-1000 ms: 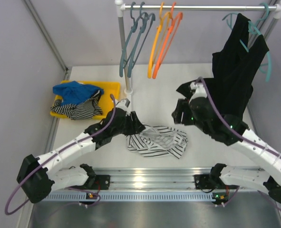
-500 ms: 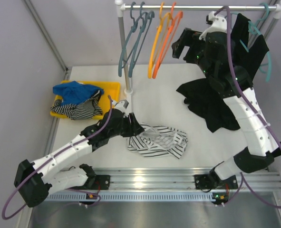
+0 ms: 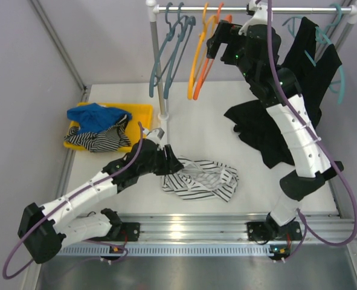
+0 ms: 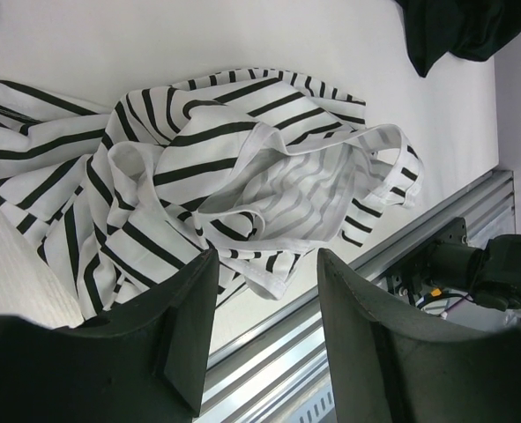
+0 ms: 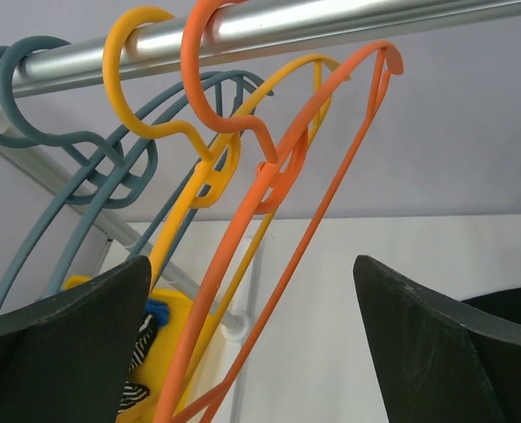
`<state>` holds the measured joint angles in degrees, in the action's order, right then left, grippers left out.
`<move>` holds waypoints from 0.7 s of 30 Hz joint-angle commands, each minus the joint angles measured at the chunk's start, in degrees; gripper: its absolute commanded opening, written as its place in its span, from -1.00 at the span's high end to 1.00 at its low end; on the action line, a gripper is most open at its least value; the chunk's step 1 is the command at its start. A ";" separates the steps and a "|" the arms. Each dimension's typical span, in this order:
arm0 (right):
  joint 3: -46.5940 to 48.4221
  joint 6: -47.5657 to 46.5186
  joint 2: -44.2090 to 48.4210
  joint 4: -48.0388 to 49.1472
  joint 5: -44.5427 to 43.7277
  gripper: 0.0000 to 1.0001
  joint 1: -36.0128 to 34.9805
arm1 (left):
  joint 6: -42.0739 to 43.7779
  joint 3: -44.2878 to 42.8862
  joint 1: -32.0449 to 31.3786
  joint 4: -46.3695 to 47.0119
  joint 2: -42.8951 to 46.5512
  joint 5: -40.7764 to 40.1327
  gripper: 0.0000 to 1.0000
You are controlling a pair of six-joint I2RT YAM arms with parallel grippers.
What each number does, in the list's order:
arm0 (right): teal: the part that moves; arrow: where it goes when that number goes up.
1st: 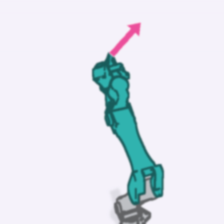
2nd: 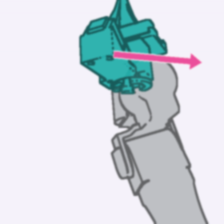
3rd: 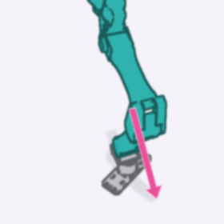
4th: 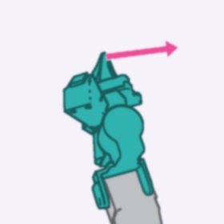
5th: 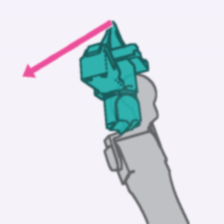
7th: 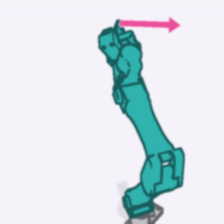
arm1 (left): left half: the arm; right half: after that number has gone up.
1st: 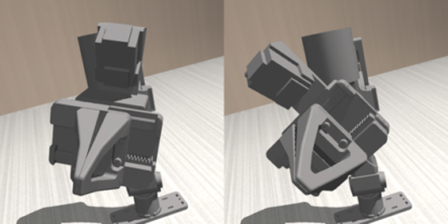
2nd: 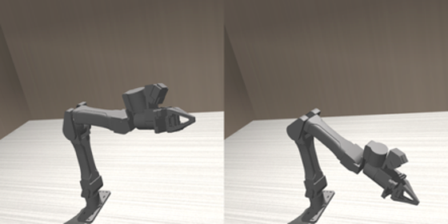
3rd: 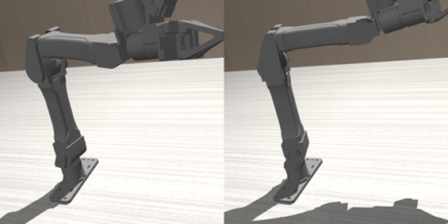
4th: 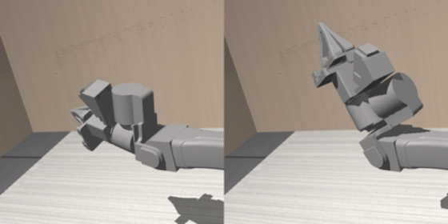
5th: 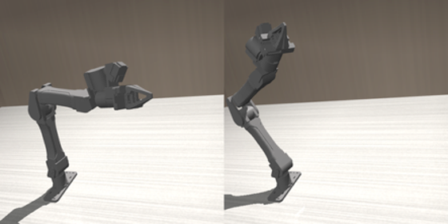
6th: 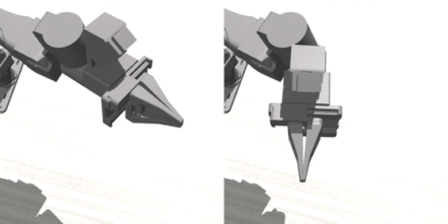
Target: Place the tank top on the hanger
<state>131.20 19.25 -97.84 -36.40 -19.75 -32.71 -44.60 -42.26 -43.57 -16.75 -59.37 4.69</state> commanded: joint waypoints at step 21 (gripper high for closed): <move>5.21 -9.49 -3.67 -1.04 -8.64 -0.60 -1.66 | 1.01 1.04 0.15 1.37 0.75 -0.03 -0.07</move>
<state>133.69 11.73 -102.17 -37.56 -26.48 -33.65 -44.56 -41.54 -43.57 -16.82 -59.35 4.69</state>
